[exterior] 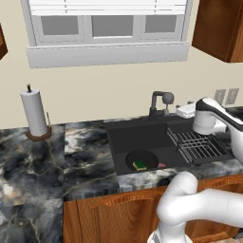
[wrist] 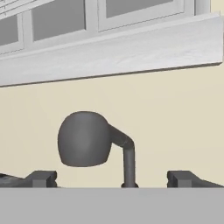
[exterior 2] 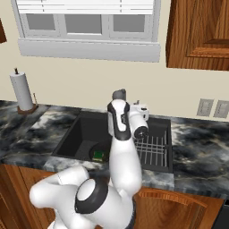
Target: Pick the pan and sponge and place them into the sink. Then turn on the water.
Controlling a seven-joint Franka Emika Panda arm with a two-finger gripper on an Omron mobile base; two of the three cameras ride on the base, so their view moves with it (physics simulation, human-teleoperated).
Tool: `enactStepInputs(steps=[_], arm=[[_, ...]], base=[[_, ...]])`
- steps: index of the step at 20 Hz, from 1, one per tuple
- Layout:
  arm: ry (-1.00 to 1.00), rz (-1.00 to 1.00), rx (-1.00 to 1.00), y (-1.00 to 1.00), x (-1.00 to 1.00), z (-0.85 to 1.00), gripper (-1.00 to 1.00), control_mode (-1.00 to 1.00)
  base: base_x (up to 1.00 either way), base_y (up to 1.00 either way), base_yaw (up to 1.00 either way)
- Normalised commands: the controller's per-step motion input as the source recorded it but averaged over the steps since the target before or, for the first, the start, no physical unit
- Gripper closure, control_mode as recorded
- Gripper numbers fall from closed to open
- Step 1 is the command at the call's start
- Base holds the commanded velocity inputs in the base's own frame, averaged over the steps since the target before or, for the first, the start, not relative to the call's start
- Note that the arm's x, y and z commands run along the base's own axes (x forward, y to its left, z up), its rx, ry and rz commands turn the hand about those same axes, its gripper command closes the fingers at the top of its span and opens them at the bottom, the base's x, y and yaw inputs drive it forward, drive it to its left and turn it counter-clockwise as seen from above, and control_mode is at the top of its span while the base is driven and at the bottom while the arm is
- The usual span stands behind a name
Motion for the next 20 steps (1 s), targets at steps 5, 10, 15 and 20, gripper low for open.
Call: enactStepInputs(steps=[5, 10, 15, 20], arm=[[0.00, 0.00, -0.01, 0.00, 0.31, -0.17, -1.00, -1.00], [0.03, 0.00, -0.02, -0.05, 0.28, -0.22, -1.00, -1.00], [0.02, 0.00, 0.00, -0.21, 0.26, -0.08, -1.00, -1.00], [0.01, 0.00, 0.00, -0.17, 0.29, -0.05, -1.00, -1.00]], base=[[0.00, 0.00, 0.00], [0.00, 0.00, 0.00], [0.00, 0.00, 0.00], [0.00, 0.00, 0.00]])
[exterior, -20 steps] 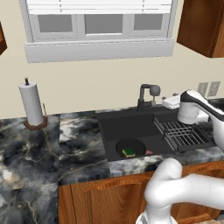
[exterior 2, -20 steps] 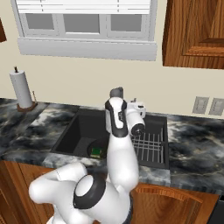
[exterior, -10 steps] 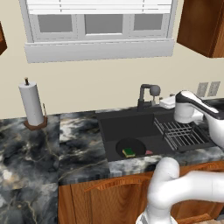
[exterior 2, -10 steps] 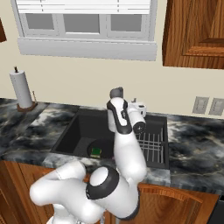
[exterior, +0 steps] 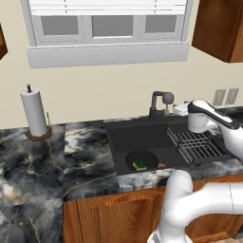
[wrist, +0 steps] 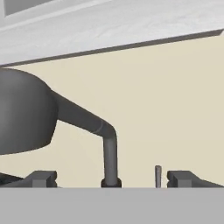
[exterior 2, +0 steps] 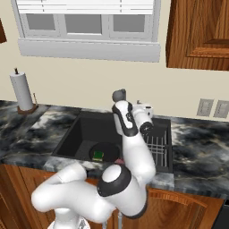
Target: Pick the pan and sponge and place them into the sink. Then turn on the water.
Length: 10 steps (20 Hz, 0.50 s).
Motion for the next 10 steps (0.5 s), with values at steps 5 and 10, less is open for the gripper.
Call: enactStepInputs(steps=[5, 10], arm=[[0.05, 0.00, 0.00, -0.07, 0.35, -0.11, -1.00, -1.00], [0.06, 0.00, 0.00, 0.00, 0.38, -0.12, -1.00, -1.00]], base=[[0.00, 0.00, 0.00], [0.00, 0.00, 0.00]])
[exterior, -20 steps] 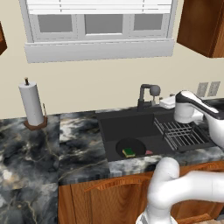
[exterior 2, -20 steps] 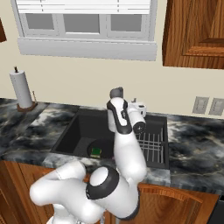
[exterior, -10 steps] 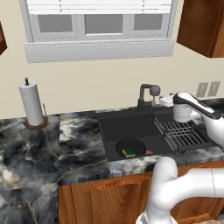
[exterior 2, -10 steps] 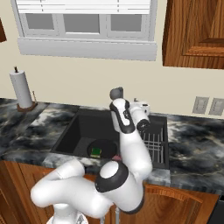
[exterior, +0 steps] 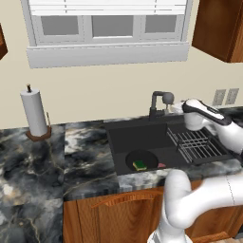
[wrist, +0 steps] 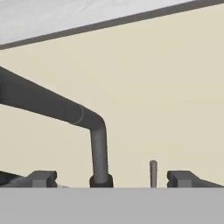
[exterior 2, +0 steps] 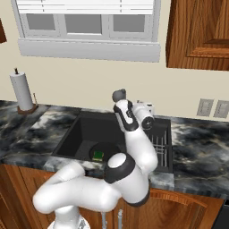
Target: Pick the pan and sponge and place them into the sink. Then turn on the water.
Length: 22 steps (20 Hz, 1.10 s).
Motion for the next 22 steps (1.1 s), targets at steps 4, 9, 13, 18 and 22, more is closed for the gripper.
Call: enactStepInputs(steps=[4, 9, 13, 18, 22], arm=[[0.05, 0.00, 0.00, 0.00, 0.38, -0.12, -1.00, -1.00], [0.07, 0.00, -0.01, -0.04, 0.35, -0.21, -1.00, -1.00], [0.07, 0.00, -0.01, -0.10, 0.31, -0.27, -1.00, -1.00], [0.05, -0.01, 0.00, -0.25, 0.27, -0.21, -1.00, -1.00], [0.00, -0.02, 0.00, -0.30, 0.25, -0.17, -1.00, -1.00]], base=[[0.00, 0.00, 0.00], [0.00, 0.00, 0.00], [0.00, 0.00, 0.00], [0.00, 0.00, 0.00], [0.00, 0.00, 0.00]])
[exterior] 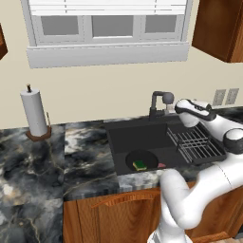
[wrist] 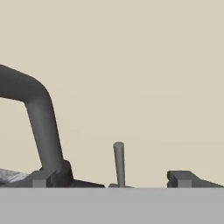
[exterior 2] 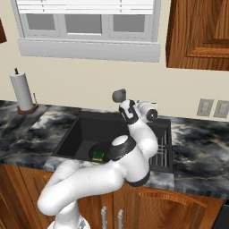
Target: Pick the pan and sponge and place them into the sink. Then turn on the water.
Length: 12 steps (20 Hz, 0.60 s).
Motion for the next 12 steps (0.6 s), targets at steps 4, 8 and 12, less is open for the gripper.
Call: enactStepInputs(steps=[4, 8, 12], arm=[[0.00, -0.01, 0.00, -0.22, 0.26, -0.18, -1.00, -1.00], [0.00, -0.01, 0.00, -0.07, 0.26, -0.18, -1.00, -1.00], [0.00, 0.00, 0.00, 0.00, 0.24, -0.11, -1.00, -1.00]], base=[[0.00, 0.00, 0.00], [0.00, 0.00, 0.00], [0.00, 0.00, 0.00]])
